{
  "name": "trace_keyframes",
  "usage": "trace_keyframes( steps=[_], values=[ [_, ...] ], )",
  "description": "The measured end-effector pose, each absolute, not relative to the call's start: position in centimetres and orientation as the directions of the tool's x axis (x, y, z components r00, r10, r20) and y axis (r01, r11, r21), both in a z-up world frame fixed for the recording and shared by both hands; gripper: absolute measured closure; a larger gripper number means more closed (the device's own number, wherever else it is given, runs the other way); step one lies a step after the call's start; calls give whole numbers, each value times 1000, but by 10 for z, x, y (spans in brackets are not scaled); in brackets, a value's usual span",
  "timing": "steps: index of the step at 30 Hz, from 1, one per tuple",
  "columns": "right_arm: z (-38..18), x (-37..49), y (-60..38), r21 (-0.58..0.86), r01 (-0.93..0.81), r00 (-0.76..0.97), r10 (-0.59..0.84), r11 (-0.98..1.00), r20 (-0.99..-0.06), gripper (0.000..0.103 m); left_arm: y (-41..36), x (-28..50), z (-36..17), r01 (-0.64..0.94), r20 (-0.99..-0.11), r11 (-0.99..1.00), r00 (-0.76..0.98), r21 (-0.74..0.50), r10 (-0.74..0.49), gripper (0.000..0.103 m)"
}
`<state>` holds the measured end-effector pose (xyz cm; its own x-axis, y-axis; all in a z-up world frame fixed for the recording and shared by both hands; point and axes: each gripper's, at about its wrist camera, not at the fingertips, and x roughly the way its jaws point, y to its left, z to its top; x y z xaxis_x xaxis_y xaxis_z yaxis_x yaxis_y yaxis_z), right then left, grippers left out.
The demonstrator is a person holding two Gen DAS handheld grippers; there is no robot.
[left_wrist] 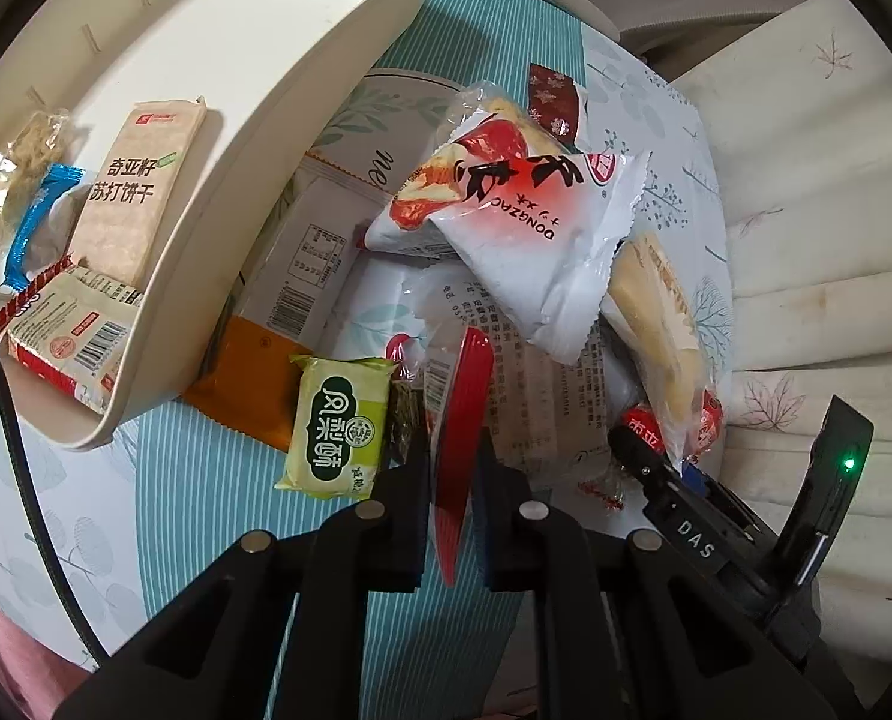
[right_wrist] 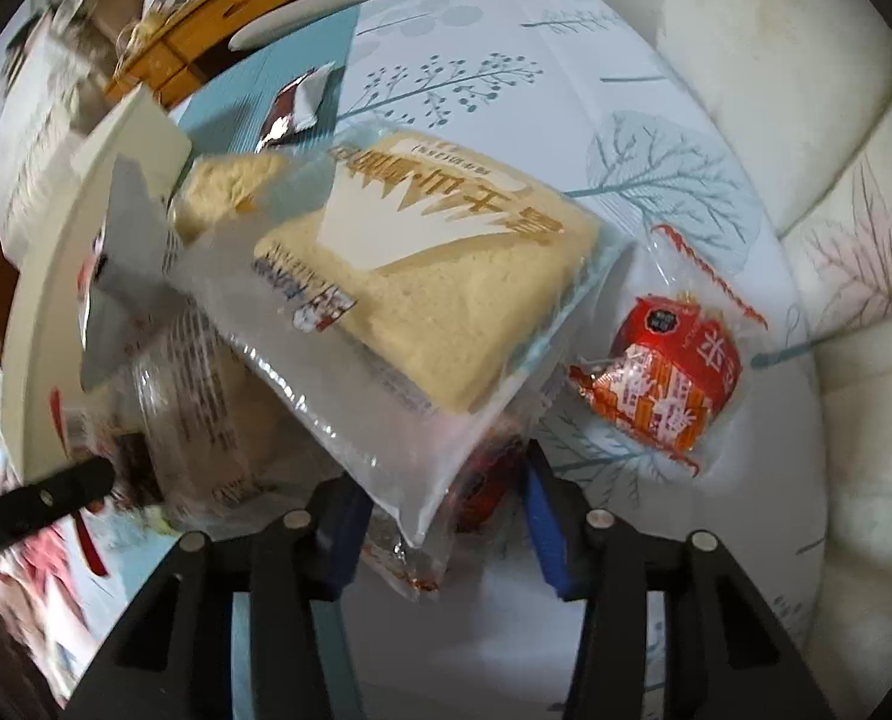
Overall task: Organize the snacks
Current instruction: 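Grasp the red-striped snack bag with left tool while right tool grasps the red candy, then carry both snacks to the white tray and open both tools over it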
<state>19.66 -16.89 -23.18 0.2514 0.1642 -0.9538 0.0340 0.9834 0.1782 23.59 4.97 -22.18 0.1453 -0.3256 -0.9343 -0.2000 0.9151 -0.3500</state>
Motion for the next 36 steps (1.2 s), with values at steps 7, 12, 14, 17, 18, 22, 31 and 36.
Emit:
trace_keyframes(
  steps=[7,12,14,17,18,22,31,36],
  values=[
    [-233,190,-172,185,47,215,171,982,-962,57,54,231,-212,-195,-919,903,183,-382,-349,93],
    [-231,173,-179,206,68,186,190,976,-964,57,57,224,-194,-160,-891,889,238,-429,-387,93],
    [-230,166,-181,209,71,174,195,975,-965,57,58,221,-185,-134,-878,885,260,-446,-402,93],
    [-228,152,-183,235,82,162,220,968,-962,57,59,218,-172,-102,-854,874,294,-476,-430,93],
    [-227,148,-183,239,83,161,224,967,-961,57,60,217,-169,-94,-849,872,301,-480,-435,93],
    [-215,134,-181,257,82,183,239,963,-954,57,68,213,-152,-64,-821,858,336,-509,-462,93],
    [-169,113,-158,290,23,316,268,957,-910,57,107,202,-108,-19,-753,834,444,-551,-487,93],
    [-141,114,-133,283,-30,421,269,959,-866,57,139,197,-83,-12,-720,831,506,-556,-475,93]
  ],
)
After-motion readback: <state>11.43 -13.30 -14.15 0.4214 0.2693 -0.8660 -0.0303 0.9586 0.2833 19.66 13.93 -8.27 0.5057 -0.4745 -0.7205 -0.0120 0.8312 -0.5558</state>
